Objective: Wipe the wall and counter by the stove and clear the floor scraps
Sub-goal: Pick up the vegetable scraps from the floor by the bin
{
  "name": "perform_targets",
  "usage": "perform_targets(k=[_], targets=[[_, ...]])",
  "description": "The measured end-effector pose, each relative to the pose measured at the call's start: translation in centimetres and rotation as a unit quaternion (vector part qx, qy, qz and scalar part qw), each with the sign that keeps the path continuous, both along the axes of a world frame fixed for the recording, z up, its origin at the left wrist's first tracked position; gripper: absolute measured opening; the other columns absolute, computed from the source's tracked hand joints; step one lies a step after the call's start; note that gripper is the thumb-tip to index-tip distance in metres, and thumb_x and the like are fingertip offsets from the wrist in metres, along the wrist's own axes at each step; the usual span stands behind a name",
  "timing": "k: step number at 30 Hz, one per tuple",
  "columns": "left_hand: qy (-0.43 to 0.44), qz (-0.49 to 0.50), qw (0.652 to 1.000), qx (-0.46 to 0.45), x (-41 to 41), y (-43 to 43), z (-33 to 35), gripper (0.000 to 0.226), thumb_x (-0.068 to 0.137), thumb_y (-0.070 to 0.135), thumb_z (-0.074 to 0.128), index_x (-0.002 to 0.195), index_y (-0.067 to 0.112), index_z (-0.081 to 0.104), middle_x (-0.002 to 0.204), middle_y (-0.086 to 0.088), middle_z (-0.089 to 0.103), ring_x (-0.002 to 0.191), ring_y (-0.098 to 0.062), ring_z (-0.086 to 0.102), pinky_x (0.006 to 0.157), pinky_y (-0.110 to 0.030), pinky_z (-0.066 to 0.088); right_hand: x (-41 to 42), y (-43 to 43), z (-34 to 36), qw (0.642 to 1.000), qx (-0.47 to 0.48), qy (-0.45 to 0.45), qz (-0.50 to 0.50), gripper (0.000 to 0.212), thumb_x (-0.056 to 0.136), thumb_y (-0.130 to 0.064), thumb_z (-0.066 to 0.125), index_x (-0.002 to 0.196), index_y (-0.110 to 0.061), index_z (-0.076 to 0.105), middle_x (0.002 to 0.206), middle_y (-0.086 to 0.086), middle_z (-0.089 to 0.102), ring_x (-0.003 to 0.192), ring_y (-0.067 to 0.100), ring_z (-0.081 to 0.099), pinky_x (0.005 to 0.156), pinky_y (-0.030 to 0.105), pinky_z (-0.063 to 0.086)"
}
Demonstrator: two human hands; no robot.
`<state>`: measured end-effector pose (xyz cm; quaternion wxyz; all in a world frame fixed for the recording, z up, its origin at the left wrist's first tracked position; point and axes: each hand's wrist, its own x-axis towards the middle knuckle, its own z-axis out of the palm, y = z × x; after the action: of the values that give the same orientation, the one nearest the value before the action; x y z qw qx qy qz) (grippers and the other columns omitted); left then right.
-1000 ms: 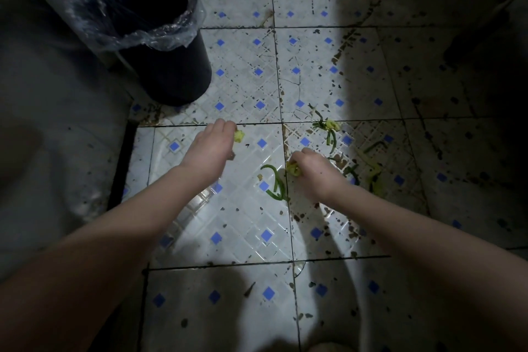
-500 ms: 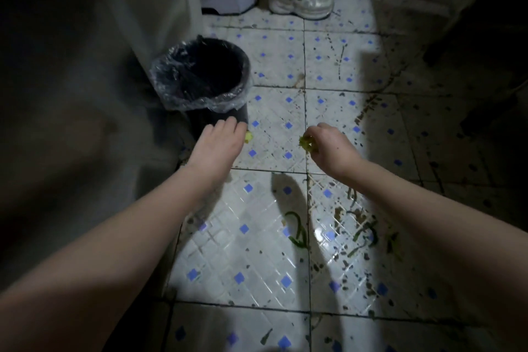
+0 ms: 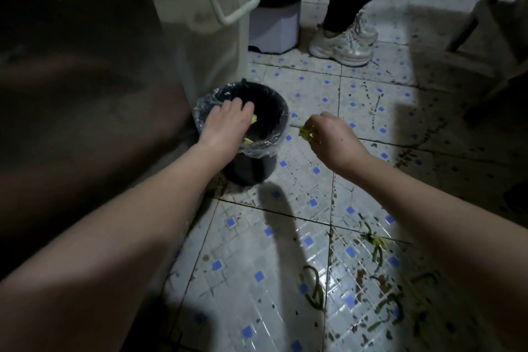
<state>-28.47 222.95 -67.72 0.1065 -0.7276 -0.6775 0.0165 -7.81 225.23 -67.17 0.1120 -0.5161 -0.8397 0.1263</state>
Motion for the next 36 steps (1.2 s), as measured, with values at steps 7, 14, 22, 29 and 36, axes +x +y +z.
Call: perform_targets(k=[7, 14, 22, 29, 36], targets=[[-0.016, 0.035, 0.999, -0.034, -0.9, -0.4, -1.0, 0.055, 0.076, -0.007, 0.061, 0.125, 0.008, 0.043, 0.124, -0.013, 0.048, 0.113, -0.033, 0.050, 0.089, -0.040, 0.042, -3.2, 1.5, -0.6, 0.998, 0.044, 0.003, 0.047, 0.025, 0.086, 0.002, 0.051, 0.108, -0.006, 0.058, 0.104, 0.014, 0.056, 0.089, 0.031, 0.055, 0.069, 0.035, 0.044], [-0.019, 0.036, 0.999, 0.001, -0.7, -3.1, -1.4, 0.041, 0.082, -0.004, 0.048, 0.123, 0.006, 0.045, 0.124, -0.014, 0.048, 0.110, -0.034, 0.048, 0.088, -0.040, 0.039, -5.9, 3.3, 0.2, 0.995, 0.056, -0.012, 0.083, 0.030, 0.084, 0.006, 0.048, 0.112, -0.001, 0.054, 0.109, 0.020, 0.052, 0.093, 0.037, 0.055, 0.070, 0.034, 0.040], [-0.004, 0.034, 0.999, -0.009, -0.1, -6.1, -2.4, 0.040, 0.082, -0.003, 0.050, 0.121, 0.007, 0.044, 0.121, -0.013, 0.049, 0.110, -0.033, 0.049, 0.082, -0.038, 0.041, -9.8, 3.4, -2.2, 0.993, -0.001, -0.076, 0.091, 0.045, 0.083, 0.007, 0.056, 0.126, -0.003, 0.046, 0.120, 0.018, 0.046, 0.108, 0.039, 0.053, 0.090, 0.047, 0.047], [0.003, 0.032, 0.999, -0.026, 0.2, -7.0, -2.4, 0.046, 0.081, -0.003, 0.055, 0.124, 0.007, 0.043, 0.122, -0.012, 0.048, 0.110, -0.031, 0.049, 0.082, -0.037, 0.041, -7.9, 2.4, -2.9, 0.986, 0.033, -0.116, 0.119, 0.055, 0.078, 0.009, 0.060, 0.129, -0.003, 0.044, 0.119, 0.019, 0.048, 0.109, 0.038, 0.052, 0.089, 0.046, 0.048], [0.004, 0.005, 1.000, -0.027, 2.0, -8.0, -2.6, 0.055, 0.075, -0.002, 0.060, 0.125, 0.010, 0.041, 0.121, -0.010, 0.049, 0.108, -0.028, 0.050, 0.081, -0.035, 0.041, -2.7, -0.1, -3.0, 0.975, 0.102, -0.162, 0.112, 0.041, 0.082, 0.003, 0.059, 0.121, -0.008, 0.049, 0.113, 0.014, 0.053, 0.099, 0.033, 0.054, 0.079, 0.039, 0.045]])
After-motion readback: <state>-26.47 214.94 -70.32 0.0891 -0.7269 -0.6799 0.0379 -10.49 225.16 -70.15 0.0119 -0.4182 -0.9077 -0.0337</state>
